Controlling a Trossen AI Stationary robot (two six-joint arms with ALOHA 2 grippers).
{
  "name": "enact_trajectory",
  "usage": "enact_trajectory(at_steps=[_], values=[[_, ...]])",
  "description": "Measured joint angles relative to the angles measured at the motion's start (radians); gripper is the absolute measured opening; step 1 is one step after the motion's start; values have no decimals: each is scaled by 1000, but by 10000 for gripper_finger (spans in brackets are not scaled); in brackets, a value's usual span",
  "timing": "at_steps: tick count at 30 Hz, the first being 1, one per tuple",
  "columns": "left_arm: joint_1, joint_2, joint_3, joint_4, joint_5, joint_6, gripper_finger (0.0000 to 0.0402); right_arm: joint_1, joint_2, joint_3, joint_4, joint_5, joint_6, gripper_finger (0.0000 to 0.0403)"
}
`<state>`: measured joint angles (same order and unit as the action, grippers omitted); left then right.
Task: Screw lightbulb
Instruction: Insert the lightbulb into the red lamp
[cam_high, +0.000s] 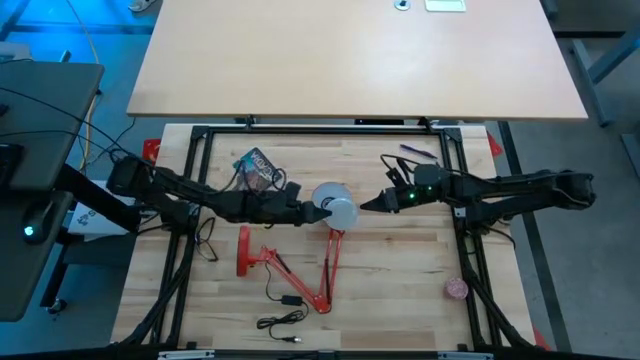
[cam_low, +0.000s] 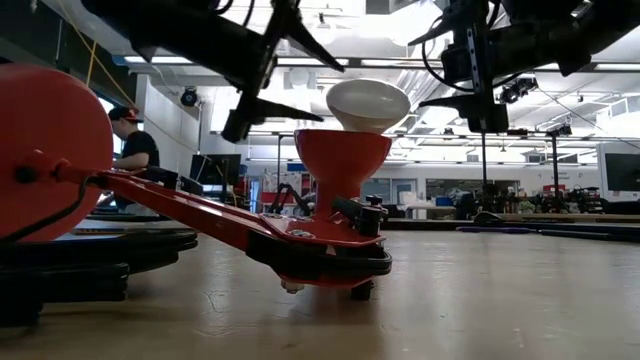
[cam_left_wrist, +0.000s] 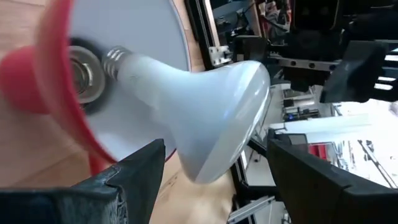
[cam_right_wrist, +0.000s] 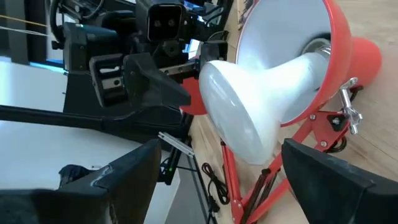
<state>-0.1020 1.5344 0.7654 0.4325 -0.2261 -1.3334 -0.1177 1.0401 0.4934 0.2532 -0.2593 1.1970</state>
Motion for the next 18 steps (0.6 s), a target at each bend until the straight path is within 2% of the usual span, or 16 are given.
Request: enact_trajectory(at_steps=[8,18], values=[[3,26,23,1,18,26,273,0,11,0,6,1,19,323],[3,28,22,-24,7,36,273,0,123,0,91,17,56,305]])
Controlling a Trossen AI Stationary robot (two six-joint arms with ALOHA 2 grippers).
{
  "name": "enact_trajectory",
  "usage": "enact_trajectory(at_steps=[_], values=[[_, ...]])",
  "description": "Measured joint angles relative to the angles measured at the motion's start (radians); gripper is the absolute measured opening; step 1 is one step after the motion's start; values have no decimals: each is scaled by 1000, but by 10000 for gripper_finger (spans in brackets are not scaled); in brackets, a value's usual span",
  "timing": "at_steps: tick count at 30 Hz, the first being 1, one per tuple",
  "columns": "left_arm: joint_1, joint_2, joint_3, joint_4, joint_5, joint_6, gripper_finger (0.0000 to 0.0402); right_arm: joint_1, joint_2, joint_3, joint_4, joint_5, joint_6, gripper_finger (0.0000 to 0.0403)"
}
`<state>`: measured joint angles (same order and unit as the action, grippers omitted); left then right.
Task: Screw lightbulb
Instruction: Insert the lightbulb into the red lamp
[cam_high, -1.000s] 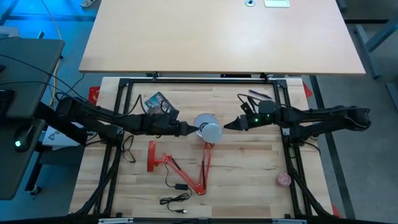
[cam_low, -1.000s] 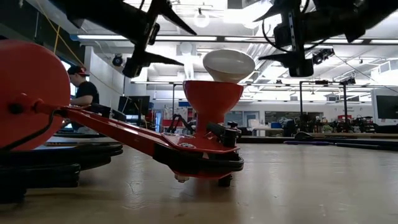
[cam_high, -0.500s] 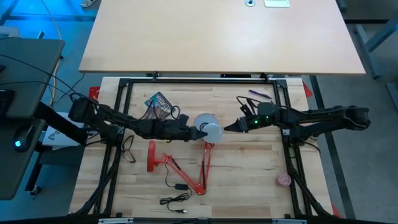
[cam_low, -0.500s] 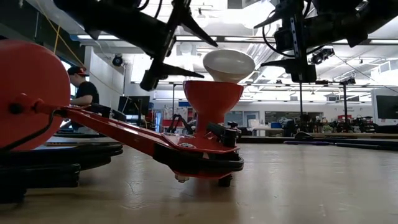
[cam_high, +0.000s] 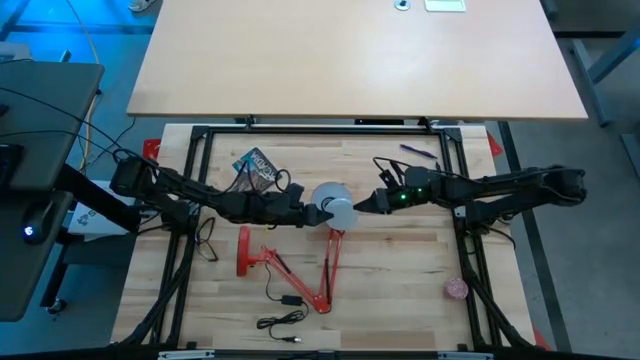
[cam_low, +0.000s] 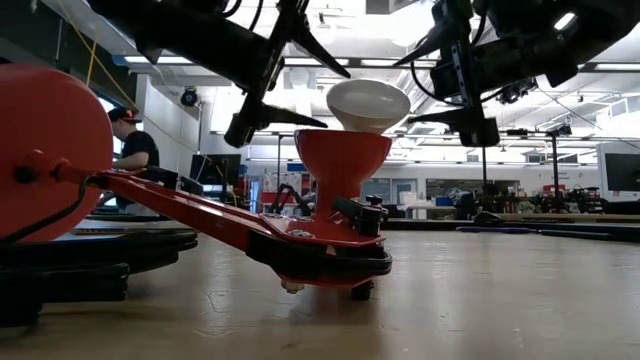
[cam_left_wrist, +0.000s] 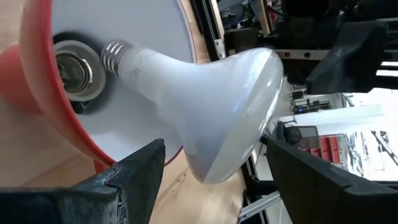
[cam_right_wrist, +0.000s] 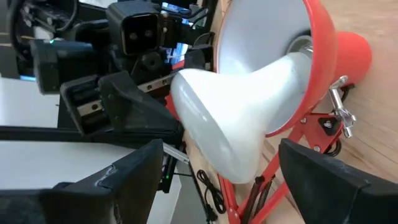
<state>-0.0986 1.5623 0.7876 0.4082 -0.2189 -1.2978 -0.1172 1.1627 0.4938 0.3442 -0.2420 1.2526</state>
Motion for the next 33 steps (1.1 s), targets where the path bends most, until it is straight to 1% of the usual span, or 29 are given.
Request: enact_trajectory(at_steps=[8,16,22,28,33], values=[[7,5,0,2,-9,4,273,0,30,0,29,-9,5,288],[9,66,0,111,29,-10,273,0,30,0,34,-3,5,276],[14,69,0,115,37,-9,272,0,30,0,34,4,5,259],[20,69,0,107,31,-17,245,9,30,0,32,13,5,230],[34,69,0,113,30,-18,227,13,30,0,15,21,-4,222]])
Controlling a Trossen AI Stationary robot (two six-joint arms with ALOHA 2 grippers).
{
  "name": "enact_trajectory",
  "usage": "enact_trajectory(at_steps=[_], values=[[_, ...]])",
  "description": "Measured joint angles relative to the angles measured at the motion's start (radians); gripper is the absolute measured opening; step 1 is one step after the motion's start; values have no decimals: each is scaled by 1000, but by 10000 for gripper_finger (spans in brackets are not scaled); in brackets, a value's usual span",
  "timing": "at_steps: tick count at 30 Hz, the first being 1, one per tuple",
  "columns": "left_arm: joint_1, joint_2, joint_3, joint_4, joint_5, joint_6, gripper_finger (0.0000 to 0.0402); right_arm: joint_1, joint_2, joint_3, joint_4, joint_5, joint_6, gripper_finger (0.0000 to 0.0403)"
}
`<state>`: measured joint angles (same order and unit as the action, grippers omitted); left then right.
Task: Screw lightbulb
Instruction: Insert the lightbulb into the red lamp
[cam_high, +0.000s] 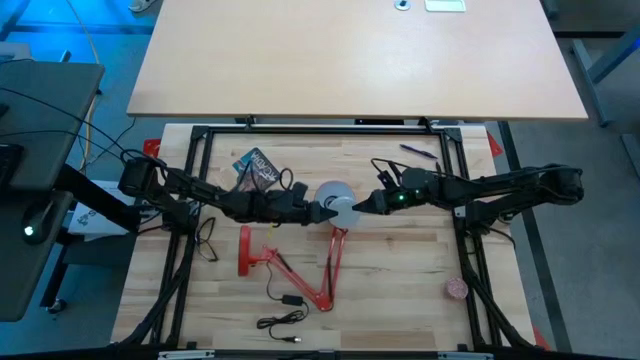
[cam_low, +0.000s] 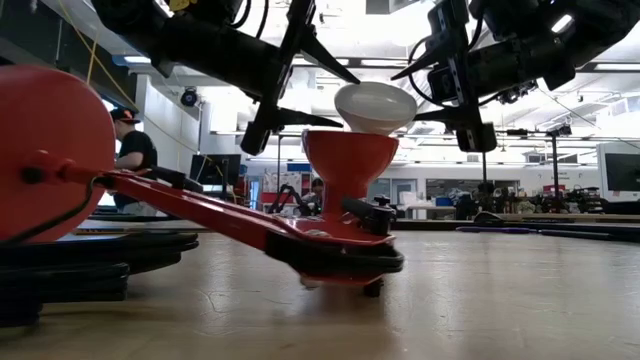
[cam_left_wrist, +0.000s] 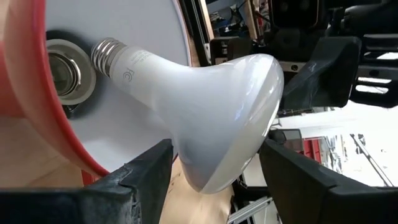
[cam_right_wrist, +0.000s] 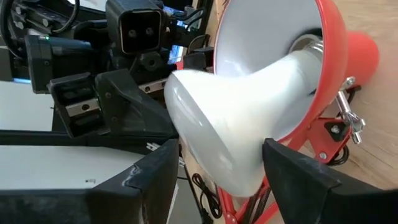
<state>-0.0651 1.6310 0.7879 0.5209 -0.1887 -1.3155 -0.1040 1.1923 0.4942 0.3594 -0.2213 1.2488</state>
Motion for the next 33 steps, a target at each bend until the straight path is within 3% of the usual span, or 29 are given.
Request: enact_trajectory(at_steps=[18,26,33], values=[[10,0,0,-8,-3,-8,205,0,1,2,3,63,-18,197],[11,-1,-3,-21,-19,-8,205,-1,108,5,145,64,0,197],[11,-1,-4,-31,-11,-12,205,-3,128,57,79,62,-29,194]])
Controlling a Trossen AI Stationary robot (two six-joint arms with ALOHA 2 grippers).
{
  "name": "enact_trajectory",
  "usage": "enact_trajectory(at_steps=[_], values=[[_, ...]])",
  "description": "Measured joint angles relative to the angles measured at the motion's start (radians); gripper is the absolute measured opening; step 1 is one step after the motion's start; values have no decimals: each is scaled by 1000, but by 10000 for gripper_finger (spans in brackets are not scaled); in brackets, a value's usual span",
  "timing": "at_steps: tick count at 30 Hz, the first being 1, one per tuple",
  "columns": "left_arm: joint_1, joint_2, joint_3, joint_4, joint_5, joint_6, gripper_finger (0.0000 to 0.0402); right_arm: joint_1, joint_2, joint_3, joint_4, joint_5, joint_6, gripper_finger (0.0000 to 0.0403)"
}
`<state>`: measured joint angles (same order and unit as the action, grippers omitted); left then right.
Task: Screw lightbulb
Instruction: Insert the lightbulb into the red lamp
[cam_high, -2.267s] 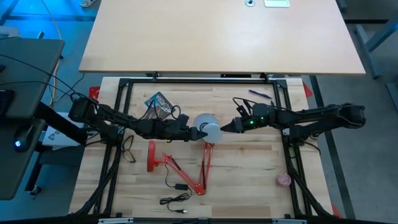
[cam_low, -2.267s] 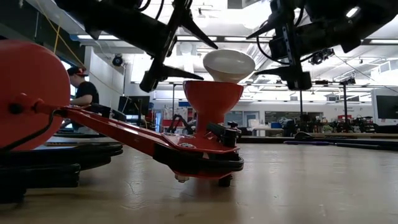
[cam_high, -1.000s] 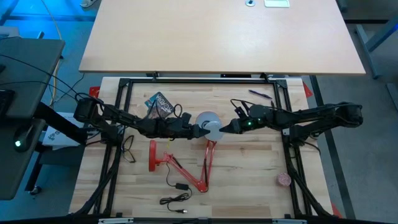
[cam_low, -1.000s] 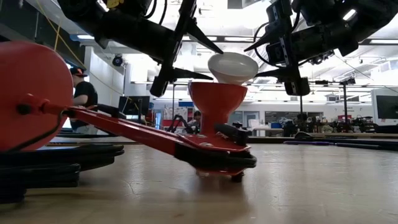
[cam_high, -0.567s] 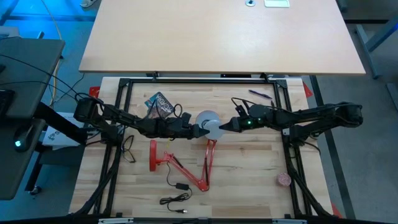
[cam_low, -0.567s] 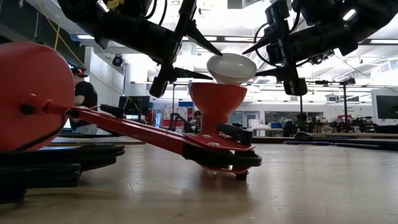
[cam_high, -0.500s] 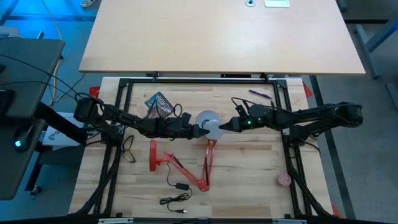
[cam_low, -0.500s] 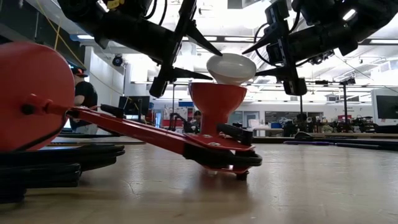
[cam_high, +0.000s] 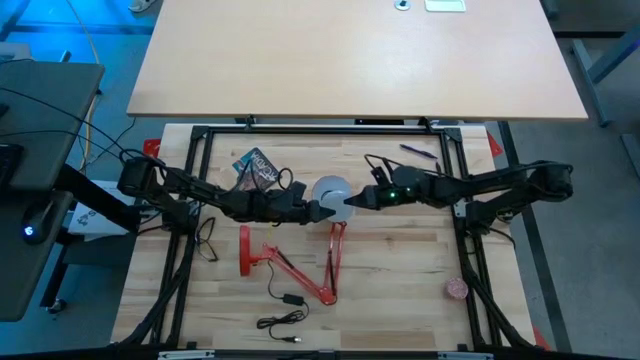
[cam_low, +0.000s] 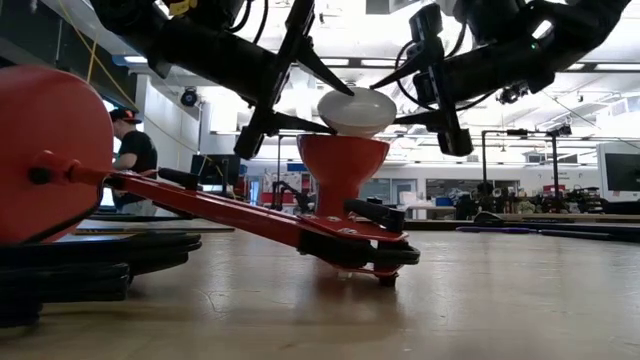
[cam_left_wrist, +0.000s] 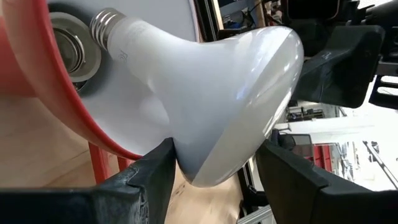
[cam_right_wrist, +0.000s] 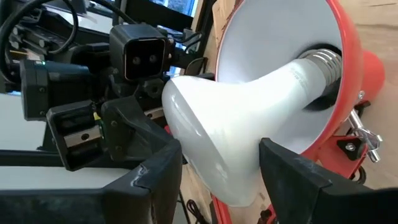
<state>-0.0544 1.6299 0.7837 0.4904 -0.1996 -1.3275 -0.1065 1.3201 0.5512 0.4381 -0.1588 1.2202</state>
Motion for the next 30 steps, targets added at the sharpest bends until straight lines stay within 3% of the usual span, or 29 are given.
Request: enact_trajectory(at_steps=[11,19,30], values=[[-1,2,0,-5,-7,-19,175,-2,0,32,-66,-4,-24,160],[-1,2,2,-4,-3,-21,183,-2,1,32,-64,-15,-24,156],[-4,8,2,3,61,-85,65,-2,4,32,-3,14,46,65]])
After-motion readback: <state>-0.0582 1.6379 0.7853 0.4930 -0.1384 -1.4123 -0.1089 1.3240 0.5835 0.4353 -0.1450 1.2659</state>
